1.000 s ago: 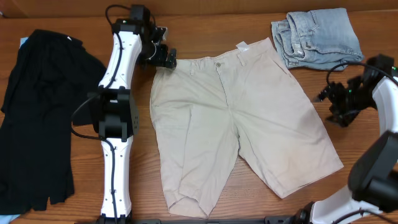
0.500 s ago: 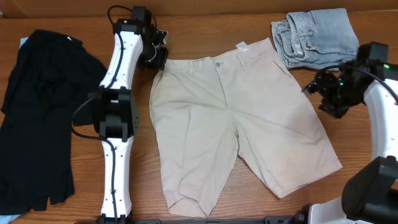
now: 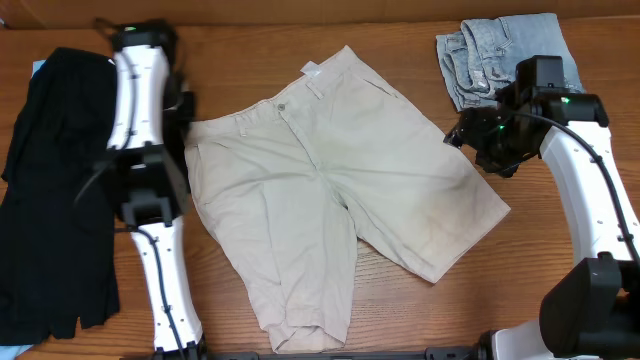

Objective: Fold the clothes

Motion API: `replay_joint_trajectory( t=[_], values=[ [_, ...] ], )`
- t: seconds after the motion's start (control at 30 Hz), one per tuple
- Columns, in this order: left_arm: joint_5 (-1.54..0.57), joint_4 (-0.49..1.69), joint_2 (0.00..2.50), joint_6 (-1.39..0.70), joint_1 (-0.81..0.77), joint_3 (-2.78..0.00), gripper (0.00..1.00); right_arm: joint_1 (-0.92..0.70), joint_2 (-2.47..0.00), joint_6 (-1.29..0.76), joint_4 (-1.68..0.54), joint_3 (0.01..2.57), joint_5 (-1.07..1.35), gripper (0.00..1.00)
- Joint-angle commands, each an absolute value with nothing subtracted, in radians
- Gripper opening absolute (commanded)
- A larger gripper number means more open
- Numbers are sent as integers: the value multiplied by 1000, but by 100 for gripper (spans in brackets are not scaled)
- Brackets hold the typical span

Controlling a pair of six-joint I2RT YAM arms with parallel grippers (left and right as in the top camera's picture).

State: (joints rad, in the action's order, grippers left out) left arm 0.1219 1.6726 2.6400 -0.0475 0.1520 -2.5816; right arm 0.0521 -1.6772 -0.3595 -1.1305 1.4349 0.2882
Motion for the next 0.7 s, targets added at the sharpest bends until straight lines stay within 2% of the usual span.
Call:
replay_joint_trajectory(
  t=[0.0,0.07,0.1,0.13,0.2,0.43,0.57,0.67],
  values=[
    [111,1690,2590,-60,166,-2612,44,31,-1664,-379,-1136,1427,262,78],
    [62,1690,2587,-59,176,-2613,56,20,-1664,-398,-1148,1398,254,78],
    [43,1690,2584,-57,177,-2613,68,14,-1665,-398,-1152,1381,254,78],
    [23,1690,2581,-46,176,-2614,76,8,-1665,-399,-1155,1362,255,78],
    [-6,1690,2568,-24,169,-2619,82,-7,-1665,-427,-1157,1311,253,78],
    [-28,1670,2477,43,94,-2696,88,-93,-1665,-480,-1105,1120,244,73],
    [-49,1568,2419,126,4,-2720,88,-157,-1665,-540,-1051,1027,231,70],
    [-88,1475,2408,207,-76,-2720,92,-190,-1665,-590,-1044,987,180,71]
  ],
)
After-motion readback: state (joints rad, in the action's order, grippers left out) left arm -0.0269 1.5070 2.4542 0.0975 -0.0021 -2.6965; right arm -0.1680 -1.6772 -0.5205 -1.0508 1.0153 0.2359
